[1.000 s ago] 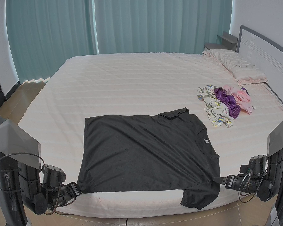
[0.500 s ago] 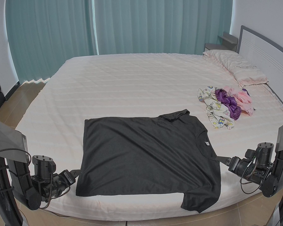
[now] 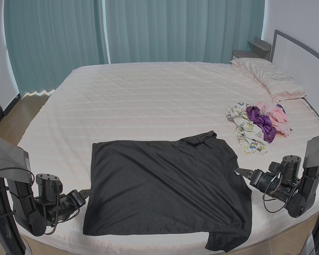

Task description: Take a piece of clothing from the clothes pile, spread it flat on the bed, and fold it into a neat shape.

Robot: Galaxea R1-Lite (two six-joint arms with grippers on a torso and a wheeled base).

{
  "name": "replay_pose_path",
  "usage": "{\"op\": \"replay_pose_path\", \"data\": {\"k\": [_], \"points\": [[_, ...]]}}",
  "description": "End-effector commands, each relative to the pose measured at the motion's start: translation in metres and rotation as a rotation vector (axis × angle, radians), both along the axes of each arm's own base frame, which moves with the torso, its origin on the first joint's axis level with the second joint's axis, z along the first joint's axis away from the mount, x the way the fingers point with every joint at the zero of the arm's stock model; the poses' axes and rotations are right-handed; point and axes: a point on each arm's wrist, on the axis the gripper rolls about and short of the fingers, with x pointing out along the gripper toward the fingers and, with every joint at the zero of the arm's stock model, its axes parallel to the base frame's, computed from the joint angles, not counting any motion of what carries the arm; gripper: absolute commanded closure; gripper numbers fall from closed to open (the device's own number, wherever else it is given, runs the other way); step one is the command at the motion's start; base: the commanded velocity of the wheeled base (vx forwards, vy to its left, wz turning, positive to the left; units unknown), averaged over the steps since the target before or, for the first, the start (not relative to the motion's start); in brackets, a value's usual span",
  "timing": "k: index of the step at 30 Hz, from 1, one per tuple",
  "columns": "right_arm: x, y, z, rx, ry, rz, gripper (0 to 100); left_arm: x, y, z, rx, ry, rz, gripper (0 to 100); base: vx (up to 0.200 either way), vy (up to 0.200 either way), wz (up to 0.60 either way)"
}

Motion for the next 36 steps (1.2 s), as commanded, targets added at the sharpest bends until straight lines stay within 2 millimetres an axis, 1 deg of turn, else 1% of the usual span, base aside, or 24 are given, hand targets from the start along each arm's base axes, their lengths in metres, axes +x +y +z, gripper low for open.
{"op": "replay_pose_path", "data": {"k": [1,3,7,12,16,21,22,23,24,27,30,31,32,36], "points": [[0.008,0.007,-0.004,0.001,-0.003,0.019,0,0.004,0.0,0.001,-0.013,-0.014,0.014,0,0.0,0.0,0.0],[0.009,0.01,-0.004,-0.004,0.001,0.022,0,0.003,0.001,0.001,-0.024,-0.013,0.023,0,0.0,0.0,0.0],[0.011,0.017,-0.003,-0.012,-0.011,0.022,0,0.004,0.001,0.0,-0.026,-0.01,0.025,0,0.0,0.2,0.0],[0.013,0.017,-0.001,-0.012,-0.021,0.02,0,0.004,0.001,0.0,-0.025,-0.01,0.024,0,0.0,0.2,0.0],[0.014,0.017,0.0,-0.007,-0.027,0.016,0,0.004,0.0,0.0,-0.026,-0.01,0.026,0,0.0,0.0,0.0],[0.024,0.019,0.004,0.025,-0.052,-0.037,0,0.003,0.0,0.0,-0.028,-0.01,0.027,0,0.0,0.0,0.0],[0.024,0.019,0.004,0.025,-0.052,-0.037,0,0.003,0.0,0.0,-0.028,-0.01,0.027,0,0.2,0.0,0.0],[0.031,0.022,0.004,0.032,-0.056,-0.044,0,0.003,0.0,0.0,-0.027,-0.008,0.024,0,0.2,0.0,0.0],[0.032,0.022,0.004,0.033,-0.055,-0.045,0,0.003,0.0,0.001,-0.028,-0.008,0.022,0,0.2,0.0,0.0],[0.053,0.028,0.008,0.077,-0.058,-0.099,0,0.003,-0.001,0.0,-0.028,-0.006,0.019,0,0.2,0.0,0.0],[0.072,0.035,0.012,0.131,-0.022,-0.13,0,0.002,-0.002,0.001,-0.036,-0.007,0.024,0,0.2,0.0,0.0],[0.072,0.035,0.012,0.131,-0.022,-0.13,0,0.002,-0.002,0.001,-0.036,-0.007,0.024,0,0.0,0.0,0.0],[0.084,0.041,0.01,0.158,0.014,-0.141,0,0.001,-0.003,0.0,-0.036,-0.004,0.017,0,0.0,0.0,0.0],[0.109,0.052,0.009,0.208,0.037,-0.149,0,0.002,-0.003,0.0,-0.035,-0.004,0.018,0,0.0,0.0,0.0]]}}
